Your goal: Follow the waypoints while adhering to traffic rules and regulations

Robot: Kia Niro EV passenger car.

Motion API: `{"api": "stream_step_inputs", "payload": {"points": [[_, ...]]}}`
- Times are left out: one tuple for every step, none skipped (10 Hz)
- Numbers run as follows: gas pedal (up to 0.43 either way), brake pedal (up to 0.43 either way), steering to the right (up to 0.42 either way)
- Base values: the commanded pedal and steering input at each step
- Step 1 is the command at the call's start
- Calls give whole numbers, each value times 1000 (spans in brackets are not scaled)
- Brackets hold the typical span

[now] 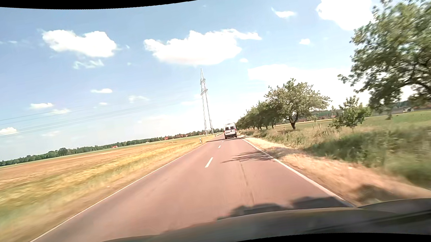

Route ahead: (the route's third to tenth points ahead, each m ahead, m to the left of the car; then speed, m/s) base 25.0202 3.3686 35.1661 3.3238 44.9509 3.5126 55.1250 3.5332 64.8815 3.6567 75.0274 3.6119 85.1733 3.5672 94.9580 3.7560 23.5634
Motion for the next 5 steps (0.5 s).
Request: {"api": "stream_step_inputs", "payload": {"points": [[87, 6, 0], [87, 6, 0], [98, 6, 0], [118, 6, 0], [150, 6, 0]]}}
